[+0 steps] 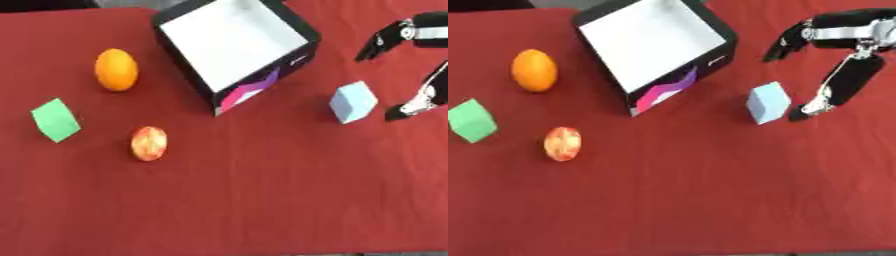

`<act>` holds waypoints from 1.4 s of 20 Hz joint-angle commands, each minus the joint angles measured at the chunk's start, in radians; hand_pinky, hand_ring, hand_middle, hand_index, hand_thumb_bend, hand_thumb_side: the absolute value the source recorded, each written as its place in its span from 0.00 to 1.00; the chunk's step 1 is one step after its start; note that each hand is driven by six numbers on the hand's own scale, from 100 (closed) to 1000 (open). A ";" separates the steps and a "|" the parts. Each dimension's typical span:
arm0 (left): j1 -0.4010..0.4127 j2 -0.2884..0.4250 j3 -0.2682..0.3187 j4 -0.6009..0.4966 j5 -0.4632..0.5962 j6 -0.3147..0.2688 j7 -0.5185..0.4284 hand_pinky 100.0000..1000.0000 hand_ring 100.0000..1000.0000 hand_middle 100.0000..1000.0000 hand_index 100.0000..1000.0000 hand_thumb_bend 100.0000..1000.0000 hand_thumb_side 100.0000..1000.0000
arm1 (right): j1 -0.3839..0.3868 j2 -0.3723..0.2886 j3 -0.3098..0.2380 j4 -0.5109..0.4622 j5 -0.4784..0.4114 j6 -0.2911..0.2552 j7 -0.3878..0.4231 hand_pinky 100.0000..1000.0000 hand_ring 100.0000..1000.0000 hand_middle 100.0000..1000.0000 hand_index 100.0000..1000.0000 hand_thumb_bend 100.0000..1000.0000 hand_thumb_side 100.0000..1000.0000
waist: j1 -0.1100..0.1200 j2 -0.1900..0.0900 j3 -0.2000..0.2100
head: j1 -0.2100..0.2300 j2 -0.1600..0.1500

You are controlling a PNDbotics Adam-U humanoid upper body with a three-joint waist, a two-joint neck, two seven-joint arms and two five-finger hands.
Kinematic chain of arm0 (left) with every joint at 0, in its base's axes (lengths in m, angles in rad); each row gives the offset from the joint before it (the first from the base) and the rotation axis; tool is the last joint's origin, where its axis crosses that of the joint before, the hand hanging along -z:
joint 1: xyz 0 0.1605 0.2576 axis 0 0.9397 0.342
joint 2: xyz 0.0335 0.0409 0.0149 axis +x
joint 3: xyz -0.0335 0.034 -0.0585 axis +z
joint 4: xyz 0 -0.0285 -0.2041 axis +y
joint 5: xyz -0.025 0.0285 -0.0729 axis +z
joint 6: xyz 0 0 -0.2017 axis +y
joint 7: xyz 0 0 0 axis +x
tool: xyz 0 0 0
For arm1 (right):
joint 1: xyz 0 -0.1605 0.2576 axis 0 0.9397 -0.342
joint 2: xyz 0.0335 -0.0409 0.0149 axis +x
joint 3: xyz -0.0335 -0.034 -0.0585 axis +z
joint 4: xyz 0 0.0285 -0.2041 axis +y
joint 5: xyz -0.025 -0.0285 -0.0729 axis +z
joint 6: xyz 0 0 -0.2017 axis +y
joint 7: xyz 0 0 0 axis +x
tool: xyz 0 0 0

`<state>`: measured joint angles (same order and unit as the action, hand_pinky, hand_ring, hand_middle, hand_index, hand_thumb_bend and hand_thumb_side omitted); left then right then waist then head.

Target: Pick up objects on the table and place them in the box.

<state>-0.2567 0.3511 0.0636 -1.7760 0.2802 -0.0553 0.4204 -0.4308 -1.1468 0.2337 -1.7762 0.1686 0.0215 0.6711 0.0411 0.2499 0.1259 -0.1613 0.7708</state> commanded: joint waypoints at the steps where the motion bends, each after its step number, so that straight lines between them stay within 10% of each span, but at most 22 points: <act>1: -0.011 0.016 0.001 -0.011 0.003 0.000 -0.003 0.82 0.68 0.70 0.84 0.22 0.62 | -0.020 -0.005 0.010 0.022 0.026 -0.002 -0.002 0.89 0.84 0.79 0.83 0.57 0.16 | 0.004 -0.002 0.001 | -0.004 -0.004; 23: -0.018 0.000 -0.003 -0.016 0.007 0.005 -0.009 0.82 0.68 0.70 0.84 0.21 0.64 | -0.092 0.082 0.074 0.236 0.173 -0.055 -0.020 0.88 0.83 0.78 0.82 0.51 0.14 | 0.023 0.044 0.022 | -0.036 -0.042; 28: -0.018 -0.002 -0.004 -0.015 0.007 0.006 -0.011 0.82 0.68 0.70 0.84 0.21 0.64 | -0.097 0.090 0.076 0.258 0.169 -0.056 -0.043 0.85 0.75 0.60 0.70 0.29 0.00 | 0.023 0.048 0.023 | -0.037 -0.040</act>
<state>-0.2648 0.3335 0.0578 -1.7763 0.2862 -0.0484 0.4114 -0.5182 -1.0372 0.3154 -1.5238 0.3368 -0.0336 0.6348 0.0534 0.2990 0.1483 -0.1963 0.7424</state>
